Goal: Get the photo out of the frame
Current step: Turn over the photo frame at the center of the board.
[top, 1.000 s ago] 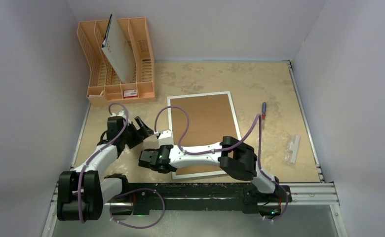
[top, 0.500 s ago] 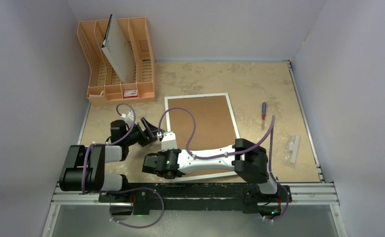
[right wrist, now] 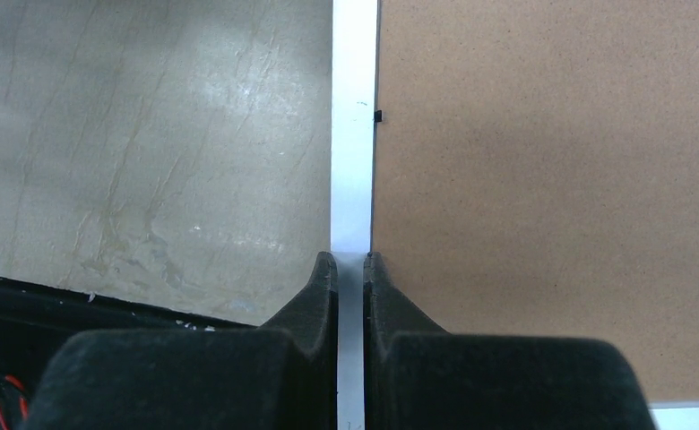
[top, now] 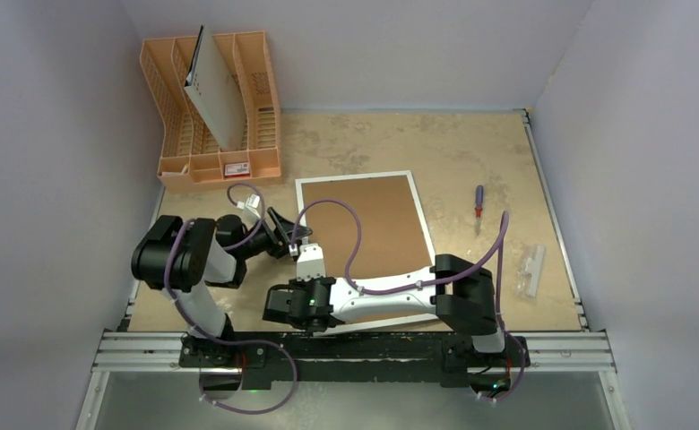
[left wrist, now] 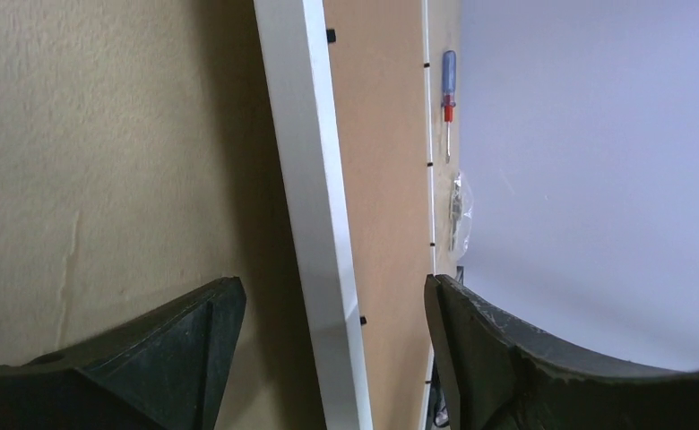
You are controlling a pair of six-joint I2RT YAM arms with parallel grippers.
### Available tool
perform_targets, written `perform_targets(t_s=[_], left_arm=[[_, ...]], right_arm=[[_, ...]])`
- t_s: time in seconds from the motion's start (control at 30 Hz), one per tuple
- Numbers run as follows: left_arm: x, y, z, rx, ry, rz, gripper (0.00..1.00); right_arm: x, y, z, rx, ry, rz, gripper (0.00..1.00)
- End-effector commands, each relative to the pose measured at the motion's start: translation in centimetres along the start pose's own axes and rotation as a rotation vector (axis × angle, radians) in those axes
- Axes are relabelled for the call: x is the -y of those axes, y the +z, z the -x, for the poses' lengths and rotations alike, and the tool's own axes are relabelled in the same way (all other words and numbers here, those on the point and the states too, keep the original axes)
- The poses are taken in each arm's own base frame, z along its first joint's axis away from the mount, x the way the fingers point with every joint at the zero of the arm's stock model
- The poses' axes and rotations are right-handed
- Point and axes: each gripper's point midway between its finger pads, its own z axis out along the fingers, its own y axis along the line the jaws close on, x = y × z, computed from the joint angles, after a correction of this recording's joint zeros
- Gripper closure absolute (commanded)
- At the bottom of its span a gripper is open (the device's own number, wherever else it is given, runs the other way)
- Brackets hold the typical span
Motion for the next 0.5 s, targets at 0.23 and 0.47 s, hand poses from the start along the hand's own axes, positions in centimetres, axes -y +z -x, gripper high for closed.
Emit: perform_targets(t_s=[0.23,0.47], left_arm=[[2.9,2.0,1.5,0.051,-0.006,-0.21,0.43],[2.5,2.5,1.8,0.043,-0.009,-0.193,0.72]], right_arm=[[-1.4,-2.3,2.8,0.09,0.1,0.076,1.0],[-1.3,-2.4,2.7,0.09,0.101,0.09,1.0]])
